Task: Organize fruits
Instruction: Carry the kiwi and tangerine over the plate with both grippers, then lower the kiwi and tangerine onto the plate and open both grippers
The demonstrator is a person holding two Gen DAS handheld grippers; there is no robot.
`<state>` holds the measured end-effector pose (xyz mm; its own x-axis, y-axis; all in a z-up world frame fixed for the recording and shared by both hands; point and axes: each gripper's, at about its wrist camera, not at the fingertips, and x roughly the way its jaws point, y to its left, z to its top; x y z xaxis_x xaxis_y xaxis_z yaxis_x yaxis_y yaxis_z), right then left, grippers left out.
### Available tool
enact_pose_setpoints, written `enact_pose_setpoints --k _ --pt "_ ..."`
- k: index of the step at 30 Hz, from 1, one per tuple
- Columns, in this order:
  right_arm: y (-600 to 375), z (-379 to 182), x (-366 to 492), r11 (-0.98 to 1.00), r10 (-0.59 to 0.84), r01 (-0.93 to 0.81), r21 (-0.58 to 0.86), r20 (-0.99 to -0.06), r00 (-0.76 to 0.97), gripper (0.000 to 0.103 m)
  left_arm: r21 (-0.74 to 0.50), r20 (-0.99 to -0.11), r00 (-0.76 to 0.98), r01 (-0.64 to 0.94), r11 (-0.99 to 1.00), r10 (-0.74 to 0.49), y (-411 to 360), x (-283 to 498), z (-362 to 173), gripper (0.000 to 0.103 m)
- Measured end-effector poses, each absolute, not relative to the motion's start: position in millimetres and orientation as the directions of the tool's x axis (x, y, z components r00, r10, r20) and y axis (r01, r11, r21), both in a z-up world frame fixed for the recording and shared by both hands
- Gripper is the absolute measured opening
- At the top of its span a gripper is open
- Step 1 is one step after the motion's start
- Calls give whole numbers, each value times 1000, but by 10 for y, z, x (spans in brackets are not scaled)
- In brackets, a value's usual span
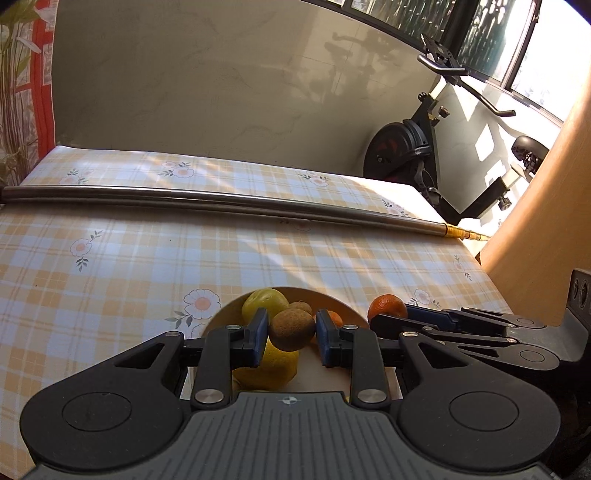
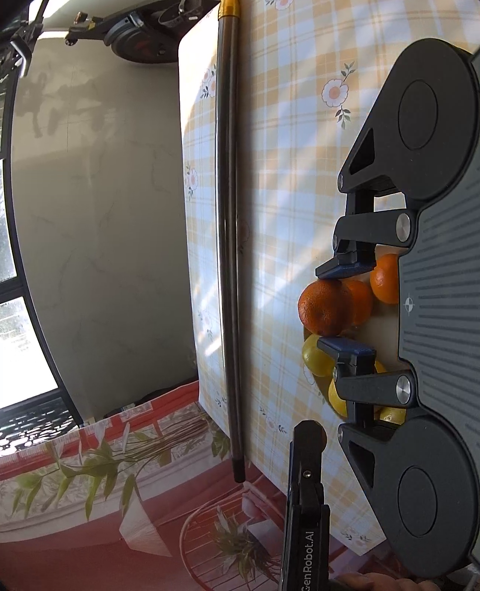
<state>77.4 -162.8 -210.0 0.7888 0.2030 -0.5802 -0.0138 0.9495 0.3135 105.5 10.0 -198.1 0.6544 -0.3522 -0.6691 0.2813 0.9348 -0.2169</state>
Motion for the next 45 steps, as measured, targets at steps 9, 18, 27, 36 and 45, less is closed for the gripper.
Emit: enact_pose_setpoints --k 9,18,27,36,45 --pt "-1719 -2235 573 943 180 38 330 -605 775 31 -207 -664 677 240 948 -317 172 730 -2053 29" --pt "-1575 -2247 551 953 200 -7 302 -613 764 31 -196 -681 660 253 947 -317 115 728 -2120 29" --pt "-1586 -2300 568 946 214 -3 323 -621 754 31 -182 -708 625 287 941 -327 10 720 -2263 29" --pt "-1636 -2388 598 925 252 7 379 -627 737 31 -171 -723 614 284 943 -316 -29 771 -2320 29" --pt "-1651 -2412 609 920 259 9 392 -624 737 31 -156 -731 611 285 946 -304 -72 795 -2345 29"
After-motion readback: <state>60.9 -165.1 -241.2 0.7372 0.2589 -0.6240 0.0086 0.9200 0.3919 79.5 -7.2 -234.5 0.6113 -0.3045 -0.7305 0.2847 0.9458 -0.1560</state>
